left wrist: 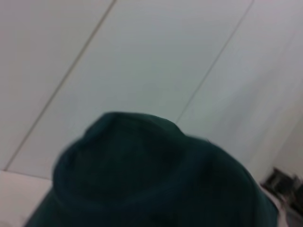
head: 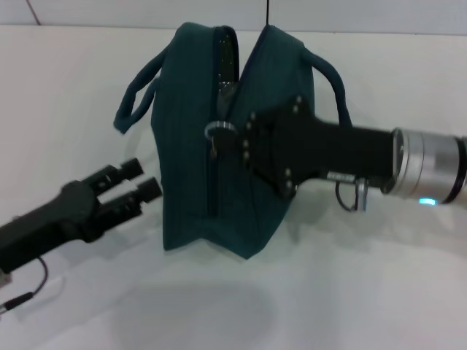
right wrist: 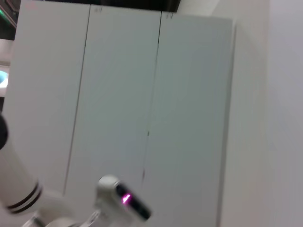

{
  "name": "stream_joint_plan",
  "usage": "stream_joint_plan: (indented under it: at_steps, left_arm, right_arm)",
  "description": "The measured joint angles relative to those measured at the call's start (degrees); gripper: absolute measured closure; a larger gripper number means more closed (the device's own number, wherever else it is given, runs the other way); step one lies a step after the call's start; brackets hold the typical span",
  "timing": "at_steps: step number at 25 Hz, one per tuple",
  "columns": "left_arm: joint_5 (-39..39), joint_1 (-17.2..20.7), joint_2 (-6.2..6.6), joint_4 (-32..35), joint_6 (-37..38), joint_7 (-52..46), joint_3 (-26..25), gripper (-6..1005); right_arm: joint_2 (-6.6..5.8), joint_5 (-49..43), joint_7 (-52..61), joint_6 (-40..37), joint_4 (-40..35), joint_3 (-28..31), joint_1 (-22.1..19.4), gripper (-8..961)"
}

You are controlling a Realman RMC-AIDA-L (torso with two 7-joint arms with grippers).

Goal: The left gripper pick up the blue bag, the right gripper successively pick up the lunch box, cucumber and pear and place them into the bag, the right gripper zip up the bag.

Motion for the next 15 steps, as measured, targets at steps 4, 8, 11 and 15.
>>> stream_joint_plan:
  at_steps: [4, 8, 11, 15]
  left_arm:
    - [-0.2, -1.2, -0.21, -3.7, -1.1, 3.6, 1.4, 196]
    - [-0.2, -3.1, -0.28, -6.5, -3.2, 5.5, 1.7, 196]
    - [-0.1, -3.4, -0.29, -6.9, -3.6, 6.0, 2.2, 195]
    - [-0.2, -3.5, -0.31, -7.0, -3.7, 6.4, 2.4, 197]
  right_arm:
    - [0.03, 0.0, -0.1, 1.0, 0.5, 1.7, 2.6, 943]
    - [0.03, 0.1, -0.5, 2.8, 0.8, 1.4, 3.8, 943]
    - [0.03, 0.1, -1.1, 3.4, 0.7, 1.2, 3.9, 943]
    - [0.02, 0.4, -1.1, 3.5, 0.7, 1.2, 3.9, 943]
